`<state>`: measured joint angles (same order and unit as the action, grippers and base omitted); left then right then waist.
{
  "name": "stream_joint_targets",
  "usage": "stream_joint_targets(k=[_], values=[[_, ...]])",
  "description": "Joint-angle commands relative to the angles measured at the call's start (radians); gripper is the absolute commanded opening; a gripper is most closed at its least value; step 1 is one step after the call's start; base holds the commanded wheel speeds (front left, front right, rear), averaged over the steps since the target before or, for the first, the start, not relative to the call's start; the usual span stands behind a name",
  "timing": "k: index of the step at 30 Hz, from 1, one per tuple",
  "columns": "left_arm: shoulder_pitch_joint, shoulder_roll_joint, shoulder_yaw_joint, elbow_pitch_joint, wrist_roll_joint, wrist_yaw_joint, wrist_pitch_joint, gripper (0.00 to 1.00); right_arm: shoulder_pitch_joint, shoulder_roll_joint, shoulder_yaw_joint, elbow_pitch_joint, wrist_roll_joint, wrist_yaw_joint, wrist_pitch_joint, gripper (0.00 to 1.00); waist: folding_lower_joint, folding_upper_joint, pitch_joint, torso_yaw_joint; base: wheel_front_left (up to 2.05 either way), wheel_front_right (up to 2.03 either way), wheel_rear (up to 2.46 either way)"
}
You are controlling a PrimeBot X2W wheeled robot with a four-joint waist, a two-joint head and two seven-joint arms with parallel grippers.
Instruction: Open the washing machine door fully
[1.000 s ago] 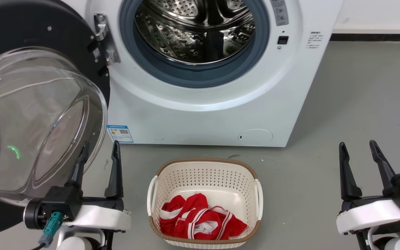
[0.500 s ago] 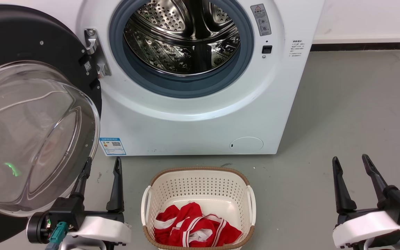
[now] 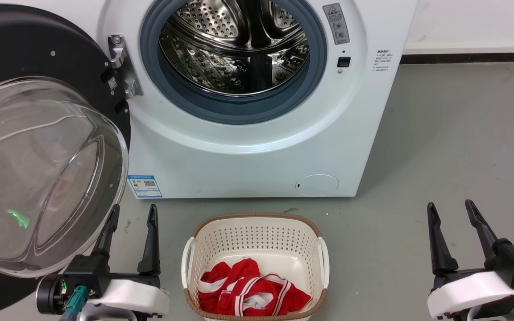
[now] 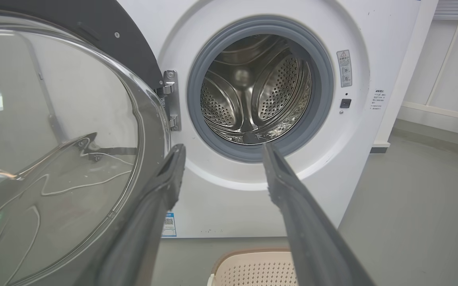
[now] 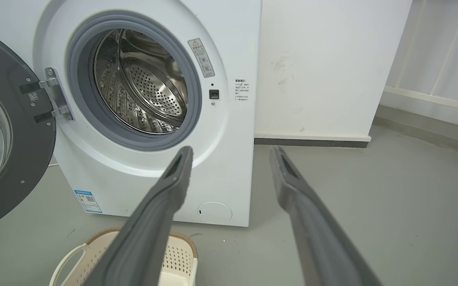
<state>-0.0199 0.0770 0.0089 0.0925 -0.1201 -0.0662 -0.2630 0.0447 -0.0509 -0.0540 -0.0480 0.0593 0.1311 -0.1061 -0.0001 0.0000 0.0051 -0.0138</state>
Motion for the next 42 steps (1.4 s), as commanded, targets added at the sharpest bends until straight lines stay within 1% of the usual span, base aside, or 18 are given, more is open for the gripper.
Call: stream_joint_targets(k=[1,14,15,22,23,26,33,34,42], values=[[0.002,-0.002,0.002,0.002,-0.002,0.004,-0.002,1.0,-0.002,0.001,0.0,0.002,0.001,-0.001,-0.005,1.0,0.0001,0.0,0.002,0.0,0.0,0.0,0.0],[-0.003,-0.003,0.005,0.006,-0.007,0.003,-0.002,1.0,-0.009,0.001,-0.005,0.01,0.008,-0.001,-0.008,1.0,0.0001,0.0,0.004,0.002,0.0,0.0,0.0],[-0.001,0.0,0.003,0.005,-0.006,0.003,0.0,0.0,-0.004,0.0,-0.003,0.009,0.003,0.0,-0.001,0.0,0.0001,0.0,0.004,0.002,0.0,0.0,0.0],[0.03,-0.003,0.001,0.07,-0.02,0.002,0.011,0.0,0.024,0.001,0.0,0.072,0.018,0.0,0.004,0.0,0.0001,0.0,0.004,0.002,0.0,0.0,0.0],[0.022,-0.004,0.009,0.077,-0.082,0.0,0.03,0.0,0.017,0.0,-0.001,0.081,0.085,0.0,0.012,0.0,0.0001,0.0,0.004,0.002,0.0,0.0,0.0],[0.017,-0.005,0.013,0.08,-0.142,-0.003,0.045,0.0,0.009,-0.001,-0.002,0.09,0.149,0.0,0.02,0.0,0.0001,0.0,0.003,0.003,0.0,0.0,0.0],[0.007,-0.007,0.021,0.084,-0.276,-0.01,0.076,0.0,-0.008,-0.003,-0.006,0.11,0.29,0.0,0.038,0.0,0.0001,0.0,0.003,0.003,0.0,0.0,0.0],[0.007,-0.007,0.021,0.084,-0.276,-0.01,0.076,0.0,-0.008,-0.003,-0.006,0.11,0.29,0.0,0.038,0.0,0.0001,0.0,0.003,0.003,0.0,0.0,0.0],[-0.004,-0.009,0.029,0.09,-0.415,-0.016,0.11,0.0,-0.026,-0.005,-0.01,0.13,0.437,0.0,0.057,0.0,0.0001,0.0,0.003,0.004,0.0,0.0,0.0]])
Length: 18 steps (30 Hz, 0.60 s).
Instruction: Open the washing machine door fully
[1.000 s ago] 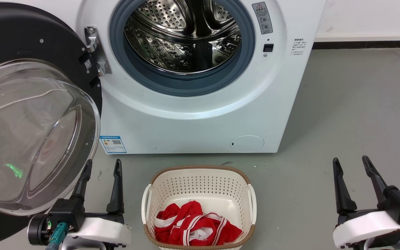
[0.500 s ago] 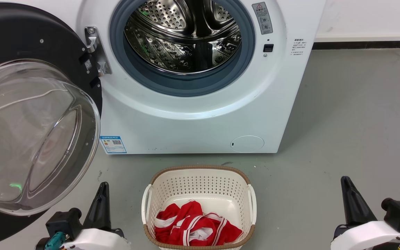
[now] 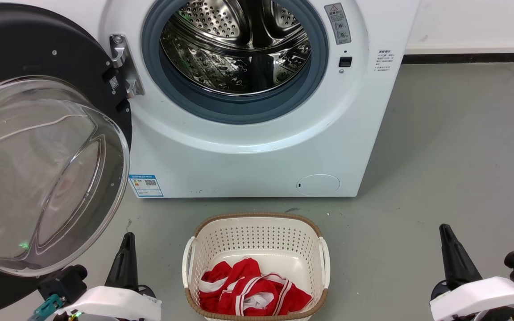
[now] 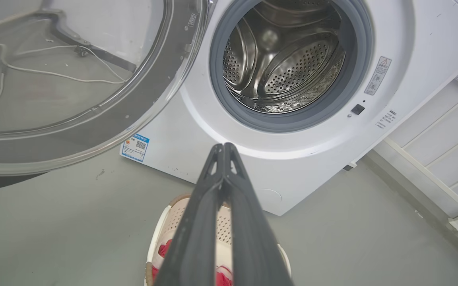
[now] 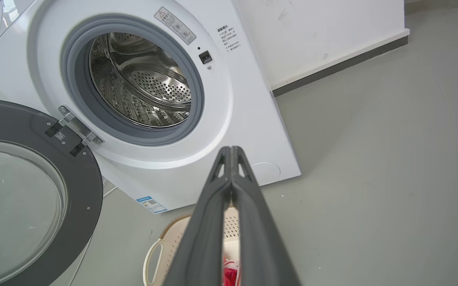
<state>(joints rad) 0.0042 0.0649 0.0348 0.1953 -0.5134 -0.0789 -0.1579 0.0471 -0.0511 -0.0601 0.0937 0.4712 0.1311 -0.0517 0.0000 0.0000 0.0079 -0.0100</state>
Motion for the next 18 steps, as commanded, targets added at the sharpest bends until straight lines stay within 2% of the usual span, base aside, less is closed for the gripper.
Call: stream_joint_targets(k=[1,18], values=[[-0.03,0.003,0.004,-0.011,-0.039,-0.004,0.008,0.0,-0.03,-0.005,-0.004,-0.009,0.042,0.0,0.005,0.0,0.0,0.0,0.0,0.0,0.0,0.0,0.0],[-0.051,-0.001,0.023,0.003,-0.293,-0.016,0.072,0.0,-0.064,-0.007,-0.012,0.028,0.309,0.0,0.04,0.0,0.0,0.0,-0.001,0.002,0.0,0.0,0.0]])
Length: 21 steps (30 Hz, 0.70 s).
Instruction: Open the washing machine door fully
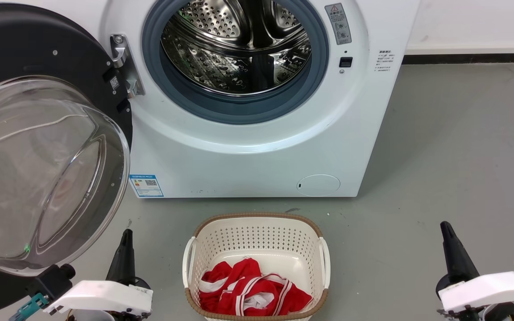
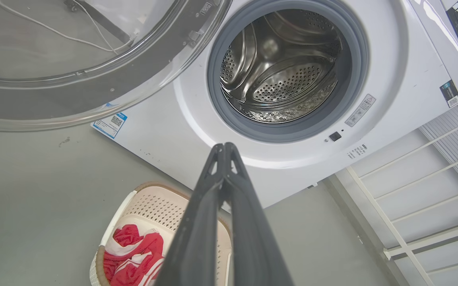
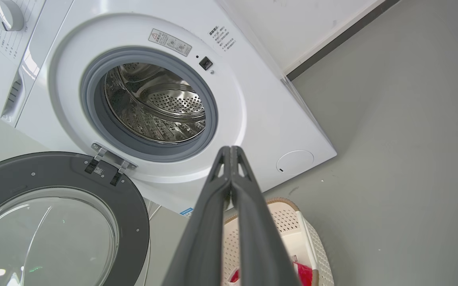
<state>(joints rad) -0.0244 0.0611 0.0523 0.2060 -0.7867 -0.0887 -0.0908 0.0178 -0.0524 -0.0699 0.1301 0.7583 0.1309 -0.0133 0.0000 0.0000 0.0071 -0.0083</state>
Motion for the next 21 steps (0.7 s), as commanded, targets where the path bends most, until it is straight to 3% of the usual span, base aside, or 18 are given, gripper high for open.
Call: stream_joint_targets(k=[1,21], values=[[-0.024,0.002,0.006,-0.007,-0.033,-0.007,0.008,0.0,-0.036,-0.006,-0.003,-0.006,0.036,0.0,0.004,0.0,0.0,0.0,0.0,0.0,0.0,0.0,0.0],[-0.047,-0.001,0.024,0.007,-0.279,-0.019,0.07,0.0,-0.066,-0.007,-0.013,0.031,0.293,0.0,0.04,0.0,0.0,0.0,-0.001,0.002,0.0,0.0,0.0]])
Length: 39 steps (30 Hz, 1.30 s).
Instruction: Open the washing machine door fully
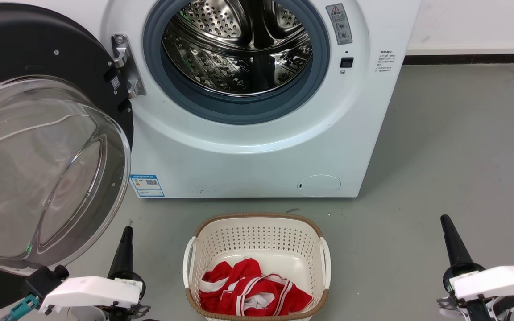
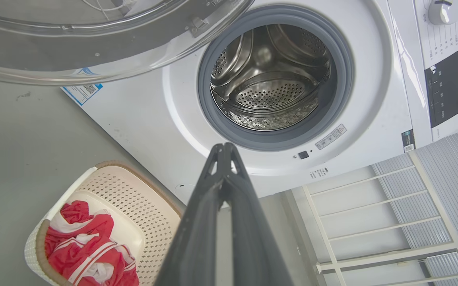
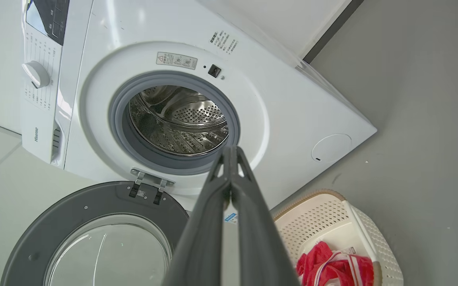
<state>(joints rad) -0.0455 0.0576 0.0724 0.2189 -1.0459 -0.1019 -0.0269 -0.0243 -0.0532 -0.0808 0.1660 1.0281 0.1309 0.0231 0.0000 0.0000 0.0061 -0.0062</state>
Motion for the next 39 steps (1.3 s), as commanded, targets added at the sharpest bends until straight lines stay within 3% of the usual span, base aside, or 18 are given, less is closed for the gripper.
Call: stream_joint_targets(k=[1,39], values=[[-0.026,0.002,0.005,-0.006,-0.031,-0.006,0.009,0.0,-0.025,-0.006,-0.002,-0.003,0.035,0.0,0.005,0.0,0.0,0.0,0.0,0.0,0.0,0.0,0.0],[-0.055,-0.005,0.031,0.017,-0.395,-0.023,0.101,0.0,-0.07,-0.004,-0.02,0.053,0.413,0.0,0.061,0.0,0.0,0.0,-0.002,0.004,0.0,0.0,0.0]])
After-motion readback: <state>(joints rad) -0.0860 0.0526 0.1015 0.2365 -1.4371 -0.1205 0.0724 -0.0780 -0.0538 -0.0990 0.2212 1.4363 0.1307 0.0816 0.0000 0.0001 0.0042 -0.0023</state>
